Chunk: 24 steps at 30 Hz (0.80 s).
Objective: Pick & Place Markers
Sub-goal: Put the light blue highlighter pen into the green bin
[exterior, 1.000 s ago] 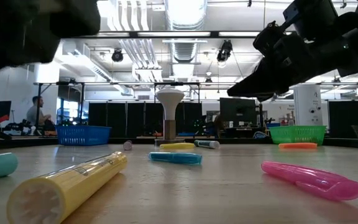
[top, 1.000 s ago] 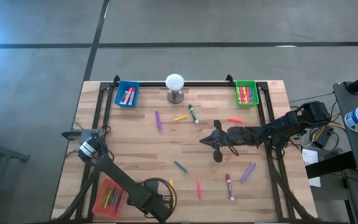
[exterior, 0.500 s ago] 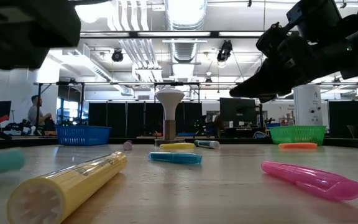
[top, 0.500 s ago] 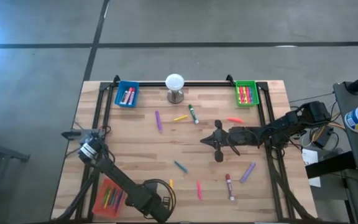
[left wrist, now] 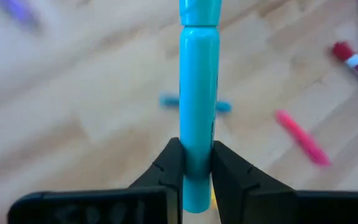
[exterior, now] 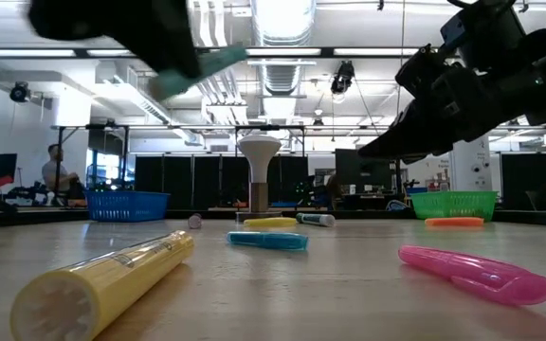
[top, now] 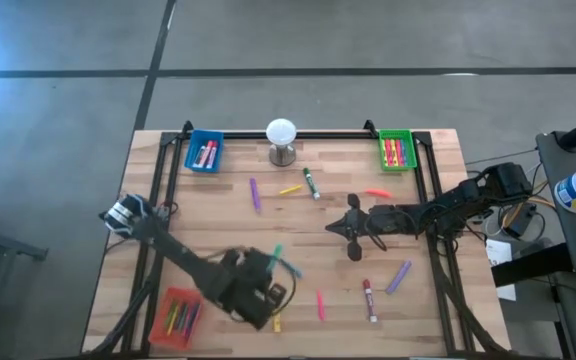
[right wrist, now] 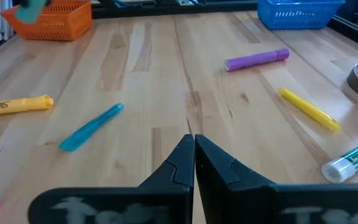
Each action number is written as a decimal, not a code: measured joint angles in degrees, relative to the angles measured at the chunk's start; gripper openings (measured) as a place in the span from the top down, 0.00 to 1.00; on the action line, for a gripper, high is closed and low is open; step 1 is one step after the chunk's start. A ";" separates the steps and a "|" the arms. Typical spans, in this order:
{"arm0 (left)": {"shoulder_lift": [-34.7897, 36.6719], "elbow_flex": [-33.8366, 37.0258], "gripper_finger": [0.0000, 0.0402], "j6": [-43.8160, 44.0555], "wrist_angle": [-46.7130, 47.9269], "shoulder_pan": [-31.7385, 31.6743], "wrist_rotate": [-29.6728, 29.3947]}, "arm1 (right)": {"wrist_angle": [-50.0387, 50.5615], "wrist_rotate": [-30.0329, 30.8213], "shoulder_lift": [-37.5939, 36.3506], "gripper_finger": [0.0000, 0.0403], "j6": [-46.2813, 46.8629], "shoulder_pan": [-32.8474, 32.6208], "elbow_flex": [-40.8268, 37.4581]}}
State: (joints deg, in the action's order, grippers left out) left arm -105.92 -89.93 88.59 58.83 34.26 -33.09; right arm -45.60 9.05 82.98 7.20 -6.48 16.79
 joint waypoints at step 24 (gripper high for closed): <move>15.86 63.30 0.87 -79.81 -125.93 -34.10 30.95 | 0.67 -0.06 -6.68 0.96 2.98 0.94 10.31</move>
State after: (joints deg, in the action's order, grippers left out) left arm -90.06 -26.64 8.78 -67.10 0.16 -2.14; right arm -44.93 8.98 76.30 10.18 -5.54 27.10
